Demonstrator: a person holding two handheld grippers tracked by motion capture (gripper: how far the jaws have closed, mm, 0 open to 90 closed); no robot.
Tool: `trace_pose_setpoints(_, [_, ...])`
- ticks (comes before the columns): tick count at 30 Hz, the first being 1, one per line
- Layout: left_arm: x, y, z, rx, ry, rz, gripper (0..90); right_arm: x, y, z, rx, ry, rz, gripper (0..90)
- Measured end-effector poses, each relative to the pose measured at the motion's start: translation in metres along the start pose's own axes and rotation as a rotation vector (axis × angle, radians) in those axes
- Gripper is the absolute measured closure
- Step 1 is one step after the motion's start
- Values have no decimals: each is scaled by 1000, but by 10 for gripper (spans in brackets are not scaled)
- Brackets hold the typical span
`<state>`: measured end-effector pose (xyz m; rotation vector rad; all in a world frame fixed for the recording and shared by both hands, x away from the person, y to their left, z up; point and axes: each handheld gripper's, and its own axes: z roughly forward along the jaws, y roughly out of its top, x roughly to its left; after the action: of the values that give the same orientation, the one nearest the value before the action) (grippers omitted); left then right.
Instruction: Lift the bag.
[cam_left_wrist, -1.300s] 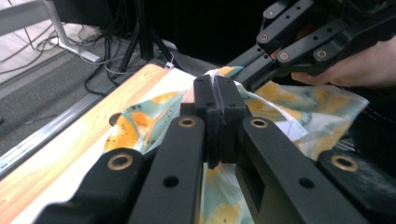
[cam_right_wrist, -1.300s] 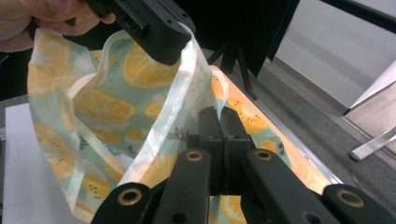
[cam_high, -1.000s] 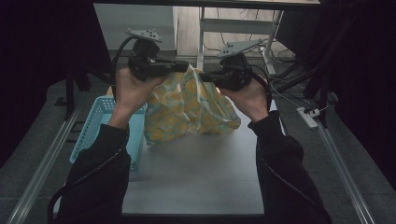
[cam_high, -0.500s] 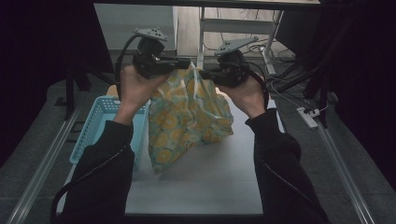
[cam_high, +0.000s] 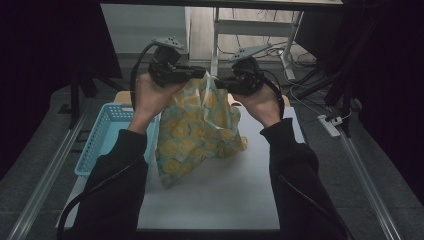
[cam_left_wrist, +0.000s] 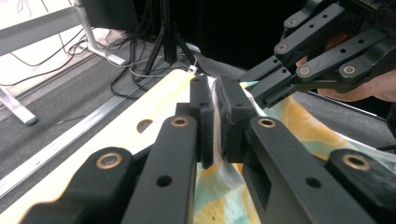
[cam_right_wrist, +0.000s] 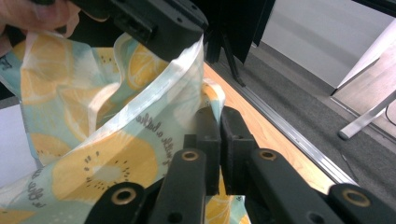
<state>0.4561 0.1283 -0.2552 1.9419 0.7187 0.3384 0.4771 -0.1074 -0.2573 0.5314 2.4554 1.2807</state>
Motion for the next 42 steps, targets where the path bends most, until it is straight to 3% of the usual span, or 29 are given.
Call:
trace_pose_setpoints(12, [0,-9,6,1,5,33,543,-5,-10,-7,-34,20,53,690])
trace_pose_setpoints(18, [2,-16,5,-10,18,43,346,-8,-15,-13,-54,15,82,585])
trace_pose_setpoints(22, [6,-22,3,-9,14,16,236,-10,-19,-16,-64,9,96,524])
trace_pose_setpoints(25, [10,-27,2,-3,2,-36,137,-11,-24,-18,-60,-2,96,476])
trace_pose_setpoints(32, [13,-42,-7,13,-20,-62,46,-12,-36,-23,-81,-3,112,389])
trace_pose_setpoints(42, [8,-70,-17,29,-63,-45,0,-10,-55,-31,-92,2,146,259])
